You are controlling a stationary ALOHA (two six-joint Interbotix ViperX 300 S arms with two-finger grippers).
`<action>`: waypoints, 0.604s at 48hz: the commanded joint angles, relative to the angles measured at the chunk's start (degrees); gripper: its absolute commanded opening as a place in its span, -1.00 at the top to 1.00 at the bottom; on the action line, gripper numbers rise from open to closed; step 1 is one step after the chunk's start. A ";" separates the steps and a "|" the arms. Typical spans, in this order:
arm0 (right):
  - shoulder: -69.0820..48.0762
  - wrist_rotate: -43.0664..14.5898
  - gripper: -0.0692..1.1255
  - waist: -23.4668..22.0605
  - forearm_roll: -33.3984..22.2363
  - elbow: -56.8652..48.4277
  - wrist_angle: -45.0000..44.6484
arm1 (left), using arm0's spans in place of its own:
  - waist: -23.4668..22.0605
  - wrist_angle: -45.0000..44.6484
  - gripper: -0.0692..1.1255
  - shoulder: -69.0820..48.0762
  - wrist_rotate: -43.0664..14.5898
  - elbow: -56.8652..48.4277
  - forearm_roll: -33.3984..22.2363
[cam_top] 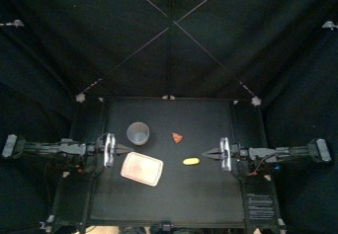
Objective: Pick the corn then place it on the pink plate
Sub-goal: Pick the corn
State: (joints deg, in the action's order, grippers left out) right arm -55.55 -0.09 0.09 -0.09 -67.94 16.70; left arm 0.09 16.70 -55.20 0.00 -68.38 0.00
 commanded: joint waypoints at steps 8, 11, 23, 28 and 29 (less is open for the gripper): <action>12.30 -2.20 0.80 0.00 1.23 1.23 -9.84 | 1.14 -0.09 0.96 -0.26 -0.35 -0.88 0.70; 17.31 -3.08 0.79 0.26 1.76 2.90 -12.48 | 1.14 -0.09 0.94 -0.26 -0.35 -0.79 0.70; 30.50 -3.16 0.46 -0.09 0.00 12.13 -22.41 | 1.14 -0.18 0.93 -0.35 -0.26 -0.97 0.62; 32.87 -3.34 0.08 -1.58 0.26 13.54 -25.58 | 1.14 -0.53 0.93 -0.35 -0.26 -0.97 0.62; 33.31 -3.34 0.00 -1.76 0.44 13.62 -25.84 | 1.14 -0.62 0.93 -0.35 -0.35 -0.97 0.70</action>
State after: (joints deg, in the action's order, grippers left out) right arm -23.12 -3.25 -0.53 0.09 -56.25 -7.65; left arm 1.14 16.08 -55.55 -0.26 -70.22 0.62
